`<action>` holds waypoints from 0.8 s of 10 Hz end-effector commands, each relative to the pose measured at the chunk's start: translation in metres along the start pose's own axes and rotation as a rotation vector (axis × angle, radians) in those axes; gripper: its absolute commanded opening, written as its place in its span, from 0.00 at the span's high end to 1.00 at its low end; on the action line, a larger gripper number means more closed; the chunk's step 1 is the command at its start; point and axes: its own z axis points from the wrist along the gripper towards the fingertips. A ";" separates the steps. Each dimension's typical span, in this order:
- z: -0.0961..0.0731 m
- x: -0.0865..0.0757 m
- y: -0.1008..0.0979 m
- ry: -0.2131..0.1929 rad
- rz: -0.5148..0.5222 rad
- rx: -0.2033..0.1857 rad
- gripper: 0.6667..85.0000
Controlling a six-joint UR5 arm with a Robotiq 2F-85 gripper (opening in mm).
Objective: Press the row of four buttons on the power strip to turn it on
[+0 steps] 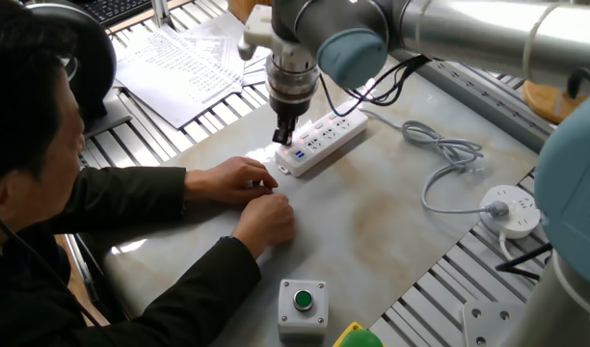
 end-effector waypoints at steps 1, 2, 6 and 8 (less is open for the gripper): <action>-0.077 0.021 0.003 0.097 0.012 0.012 1.00; -0.094 0.022 0.000 0.108 0.007 0.021 1.00; -0.104 0.011 -0.024 0.047 0.015 -0.021 1.00; -0.111 0.005 -0.038 -0.001 0.007 -0.022 1.00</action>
